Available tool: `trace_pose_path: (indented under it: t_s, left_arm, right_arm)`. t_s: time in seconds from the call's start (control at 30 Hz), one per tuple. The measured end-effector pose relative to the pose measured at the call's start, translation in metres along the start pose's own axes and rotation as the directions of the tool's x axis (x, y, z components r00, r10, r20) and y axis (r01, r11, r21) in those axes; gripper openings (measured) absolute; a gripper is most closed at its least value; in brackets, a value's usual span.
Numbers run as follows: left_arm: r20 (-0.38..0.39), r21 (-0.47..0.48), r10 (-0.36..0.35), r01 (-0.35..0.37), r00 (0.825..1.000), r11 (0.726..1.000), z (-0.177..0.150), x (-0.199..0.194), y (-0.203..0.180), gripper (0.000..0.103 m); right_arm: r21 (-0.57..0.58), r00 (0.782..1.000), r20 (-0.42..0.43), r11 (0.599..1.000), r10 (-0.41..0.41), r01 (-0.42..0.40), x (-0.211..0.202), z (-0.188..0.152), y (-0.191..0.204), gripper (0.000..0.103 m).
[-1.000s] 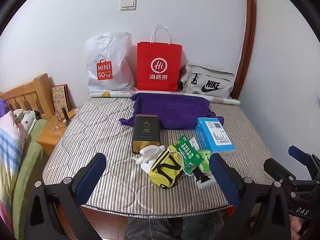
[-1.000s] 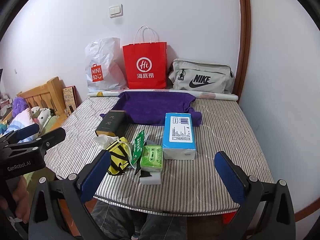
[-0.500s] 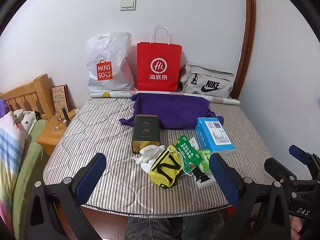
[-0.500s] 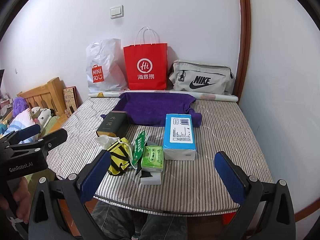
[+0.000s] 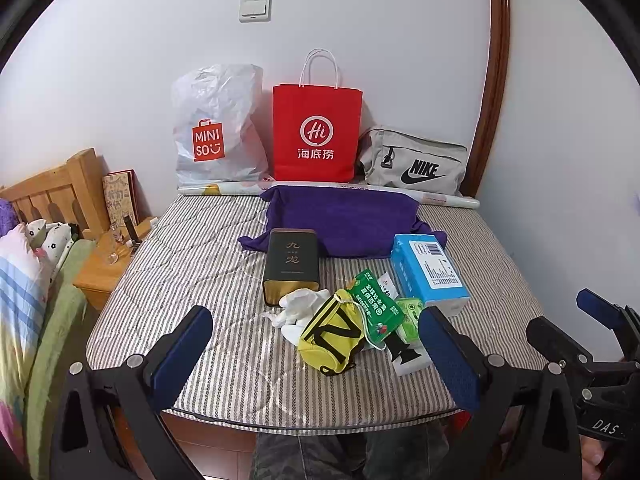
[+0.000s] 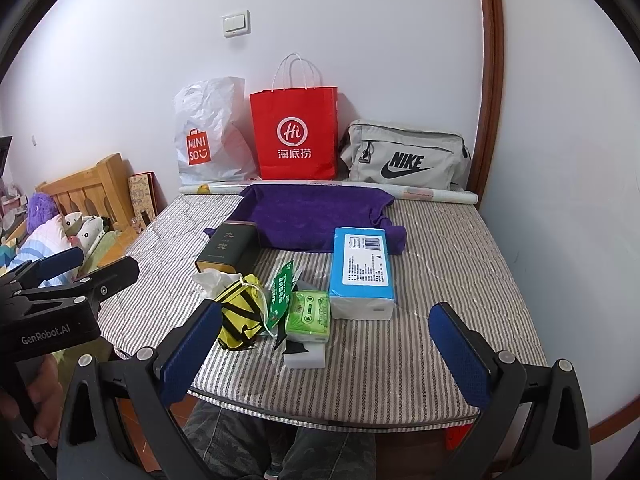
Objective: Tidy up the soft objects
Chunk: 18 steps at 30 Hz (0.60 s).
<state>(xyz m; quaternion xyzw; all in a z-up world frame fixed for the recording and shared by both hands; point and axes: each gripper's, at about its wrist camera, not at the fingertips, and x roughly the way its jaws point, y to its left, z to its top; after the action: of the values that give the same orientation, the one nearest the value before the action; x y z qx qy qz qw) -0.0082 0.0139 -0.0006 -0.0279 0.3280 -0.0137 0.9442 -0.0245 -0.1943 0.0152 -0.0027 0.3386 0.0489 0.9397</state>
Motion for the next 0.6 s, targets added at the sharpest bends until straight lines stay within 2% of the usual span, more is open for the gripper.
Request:
trace_pose_path:
  t_s: [0.6]
  left_arm:
    - [0.002, 0.005, 0.003, -0.003, 1.000, 1.000, -0.0007, -0.0027, 0.0010, 0.103]
  right_arm:
    - [-0.004, 1.000, 0.002, 1.000, 0.000, 0.000, -0.0007, 0.0002, 0.0012, 0.102]
